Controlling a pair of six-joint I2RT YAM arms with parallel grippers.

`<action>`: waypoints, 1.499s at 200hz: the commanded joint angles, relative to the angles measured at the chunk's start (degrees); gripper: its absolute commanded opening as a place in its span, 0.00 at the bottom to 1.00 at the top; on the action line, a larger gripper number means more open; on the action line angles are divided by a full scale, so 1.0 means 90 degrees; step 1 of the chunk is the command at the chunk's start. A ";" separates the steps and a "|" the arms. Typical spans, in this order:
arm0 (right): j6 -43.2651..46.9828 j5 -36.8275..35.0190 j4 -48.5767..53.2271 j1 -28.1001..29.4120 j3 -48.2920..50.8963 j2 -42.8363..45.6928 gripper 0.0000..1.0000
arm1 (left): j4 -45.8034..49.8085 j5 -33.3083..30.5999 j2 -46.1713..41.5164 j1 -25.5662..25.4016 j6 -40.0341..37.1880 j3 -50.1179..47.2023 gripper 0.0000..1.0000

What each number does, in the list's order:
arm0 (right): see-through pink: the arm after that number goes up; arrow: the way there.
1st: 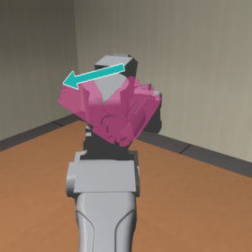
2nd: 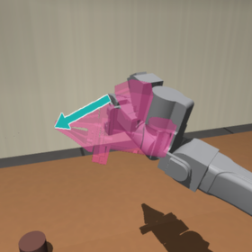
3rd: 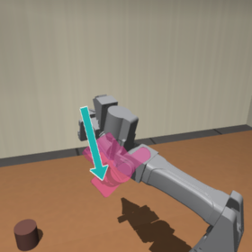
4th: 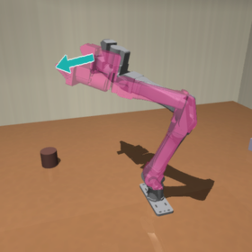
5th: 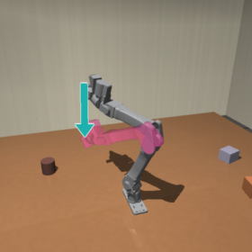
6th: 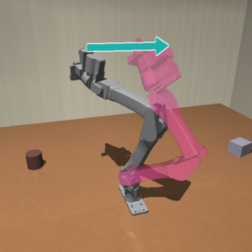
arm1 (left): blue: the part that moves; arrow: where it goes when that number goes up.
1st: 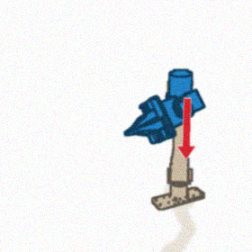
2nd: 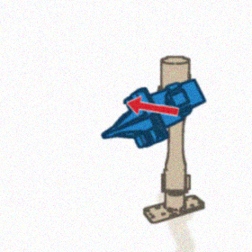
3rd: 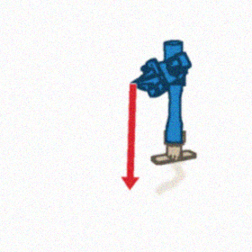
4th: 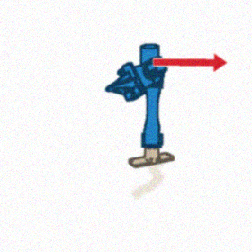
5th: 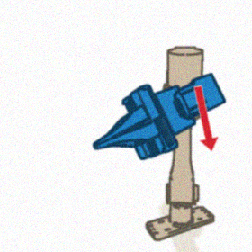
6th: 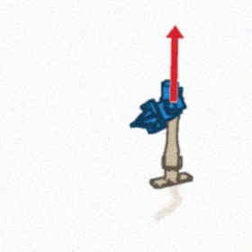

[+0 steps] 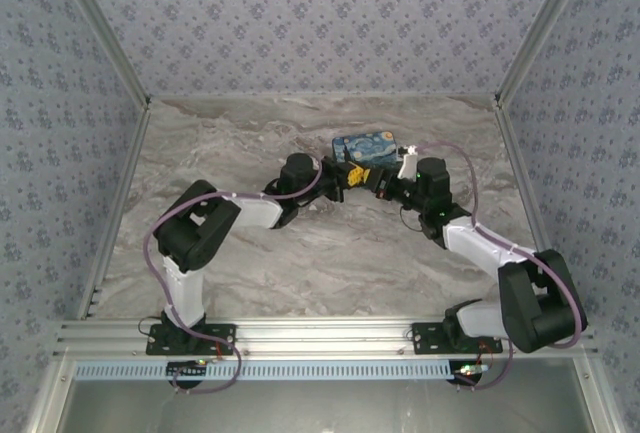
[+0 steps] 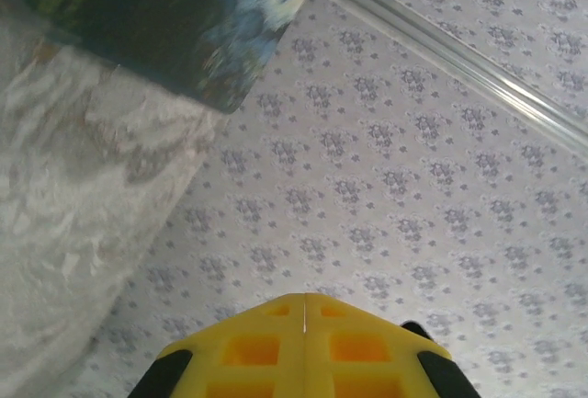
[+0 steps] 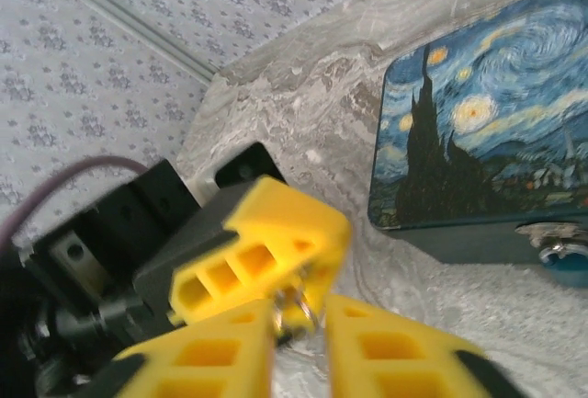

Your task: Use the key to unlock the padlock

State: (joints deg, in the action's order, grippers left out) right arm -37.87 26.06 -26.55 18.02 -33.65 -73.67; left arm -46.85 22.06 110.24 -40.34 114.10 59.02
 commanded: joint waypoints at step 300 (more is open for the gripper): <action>-0.2012 0.1519 -0.3379 -0.0069 -0.0353 -0.0325 0.35 | 0.1614 -0.0313 -0.1858 -0.0176 -0.5804 0.1041 0.00</action>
State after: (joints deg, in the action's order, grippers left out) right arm -55.55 40.69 -56.51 17.04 -34.81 -76.20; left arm -30.22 19.66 93.84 -41.65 62.00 66.72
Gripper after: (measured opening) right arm 0.365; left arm 0.043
